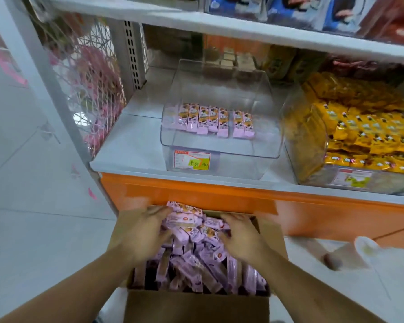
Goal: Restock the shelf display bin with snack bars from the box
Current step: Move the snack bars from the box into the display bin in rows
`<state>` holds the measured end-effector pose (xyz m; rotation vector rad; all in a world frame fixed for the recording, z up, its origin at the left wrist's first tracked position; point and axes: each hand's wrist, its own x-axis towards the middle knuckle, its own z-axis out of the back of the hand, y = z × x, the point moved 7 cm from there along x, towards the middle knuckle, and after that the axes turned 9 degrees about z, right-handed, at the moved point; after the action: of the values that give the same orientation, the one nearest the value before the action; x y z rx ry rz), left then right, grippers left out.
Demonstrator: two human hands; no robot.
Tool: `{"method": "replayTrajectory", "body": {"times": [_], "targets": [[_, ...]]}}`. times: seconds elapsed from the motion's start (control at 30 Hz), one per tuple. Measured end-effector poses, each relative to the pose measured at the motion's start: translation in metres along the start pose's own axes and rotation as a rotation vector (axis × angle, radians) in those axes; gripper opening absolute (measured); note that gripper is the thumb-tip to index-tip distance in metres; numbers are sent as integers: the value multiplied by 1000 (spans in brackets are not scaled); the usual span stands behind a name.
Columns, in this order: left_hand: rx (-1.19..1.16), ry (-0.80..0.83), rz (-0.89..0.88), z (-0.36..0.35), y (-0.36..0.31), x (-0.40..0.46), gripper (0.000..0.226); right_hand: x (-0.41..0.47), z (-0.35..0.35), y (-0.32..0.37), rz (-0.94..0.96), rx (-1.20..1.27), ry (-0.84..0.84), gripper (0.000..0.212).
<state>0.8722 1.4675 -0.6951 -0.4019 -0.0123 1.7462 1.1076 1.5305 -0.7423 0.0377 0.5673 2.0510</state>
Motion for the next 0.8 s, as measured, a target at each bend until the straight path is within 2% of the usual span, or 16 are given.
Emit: {"method": "replayTrajectory", "body": {"times": [0.07, 0.23, 0.37, 0.47, 0.53, 0.6, 0.67, 0.73, 0.8], "targets": [[-37, -11, 23, -5, -5, 5, 55, 8, -12, -7, -36, -15, -27, 50], [-151, 16, 58, -24, -8, 4, 43, 9, -19, -8, -98, 66, -131, 28], [-276, 48, 85, -14, -12, -8, 30, 3, -1, -8, -150, 242, -136, 22], [-302, 39, 104, 14, -16, -19, 12, -6, 35, -3, -131, 289, -86, 30], [-331, 32, 103, 28, -14, -23, 22, -15, 64, 6, -98, 337, -66, 35], [-414, 92, 84, 39, -15, -26, 31, -27, 97, 20, -67, 378, -49, 40], [-563, 187, 24, 64, -30, -41, 20, -44, 130, 41, 5, 439, -40, 37], [-680, 207, -18, 98, -47, -60, 13, -64, 167, 61, 96, 549, -91, 33], [-782, 180, -24, 128, -53, -76, 22, -83, 197, 76, 143, 623, -148, 36]]}}
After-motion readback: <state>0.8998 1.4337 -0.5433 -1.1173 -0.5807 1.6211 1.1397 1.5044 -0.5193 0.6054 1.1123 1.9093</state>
